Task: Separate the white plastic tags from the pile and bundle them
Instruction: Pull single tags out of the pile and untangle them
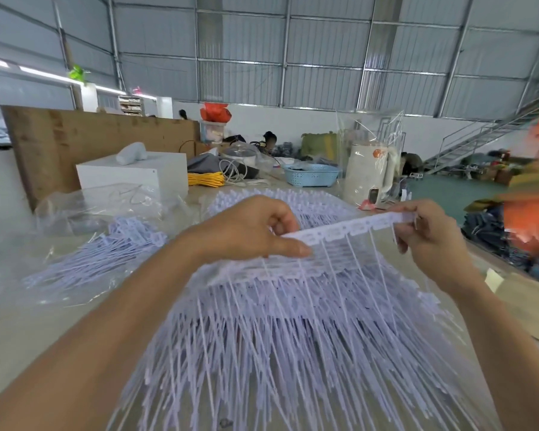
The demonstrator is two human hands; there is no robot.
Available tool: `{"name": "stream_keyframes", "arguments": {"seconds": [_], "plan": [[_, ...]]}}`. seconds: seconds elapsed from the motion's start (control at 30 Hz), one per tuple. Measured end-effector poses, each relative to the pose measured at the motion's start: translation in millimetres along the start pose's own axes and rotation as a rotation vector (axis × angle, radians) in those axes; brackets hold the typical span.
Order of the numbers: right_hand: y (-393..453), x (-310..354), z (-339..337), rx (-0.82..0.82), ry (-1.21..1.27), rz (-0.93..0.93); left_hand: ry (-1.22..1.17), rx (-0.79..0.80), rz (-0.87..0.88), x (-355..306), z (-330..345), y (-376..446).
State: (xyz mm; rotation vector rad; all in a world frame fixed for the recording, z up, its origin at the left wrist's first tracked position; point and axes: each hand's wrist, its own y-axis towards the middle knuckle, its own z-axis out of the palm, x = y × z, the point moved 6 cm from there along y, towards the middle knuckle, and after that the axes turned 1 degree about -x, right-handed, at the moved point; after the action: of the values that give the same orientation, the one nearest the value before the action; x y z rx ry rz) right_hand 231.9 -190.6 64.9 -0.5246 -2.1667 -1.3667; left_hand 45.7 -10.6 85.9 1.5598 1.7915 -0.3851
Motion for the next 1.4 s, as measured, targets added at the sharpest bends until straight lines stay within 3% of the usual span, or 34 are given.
{"name": "stream_keyframes", "arguments": {"seconds": [0.1, 0.17, 0.3, 0.43, 0.57, 0.67, 0.83, 0.97, 1.07, 1.2, 1.4], "plan": [[0, 0, 3, 0.022, 0.067, 0.038, 0.058, -0.035, -0.004, -11, -12, 0], [1, 4, 0, 0.001, 0.101, 0.02, -0.054, -0.016, 0.036, -27, -15, -4], [4, 12, -18, -0.194, 0.135, -0.08, -0.05, 0.075, 0.172, -52, -16, -16], [3, 4, -15, -0.242, -0.041, -0.058, 0.175, 0.246, -0.112, -3, -8, -15], [4, -18, 6, -0.067, -0.103, 0.119, 0.318, 0.453, -0.324, 53, 0, -23], [-6, -37, 37, 0.168, -0.186, 0.246, 0.273, 0.57, -0.34, 68, -2, -32], [-11, -40, 53, 0.249, -0.269, 0.203, 0.015, 0.309, -0.216, 53, -34, -29], [-6, -34, 46, 0.114, -0.253, 0.185, -0.106, 0.119, -0.044, 28, -60, -30], [-5, -33, 34, 0.004, -0.203, 0.213, 0.066, 0.019, -0.047, 29, -72, -24], [-10, -28, 40, 0.084, -0.317, 0.198, 0.37, -0.063, -0.183, 56, -79, -7], [5, 13, 27, 0.103, -0.425, 0.059, 0.449, -0.118, -0.275, 86, -91, -3]]}}
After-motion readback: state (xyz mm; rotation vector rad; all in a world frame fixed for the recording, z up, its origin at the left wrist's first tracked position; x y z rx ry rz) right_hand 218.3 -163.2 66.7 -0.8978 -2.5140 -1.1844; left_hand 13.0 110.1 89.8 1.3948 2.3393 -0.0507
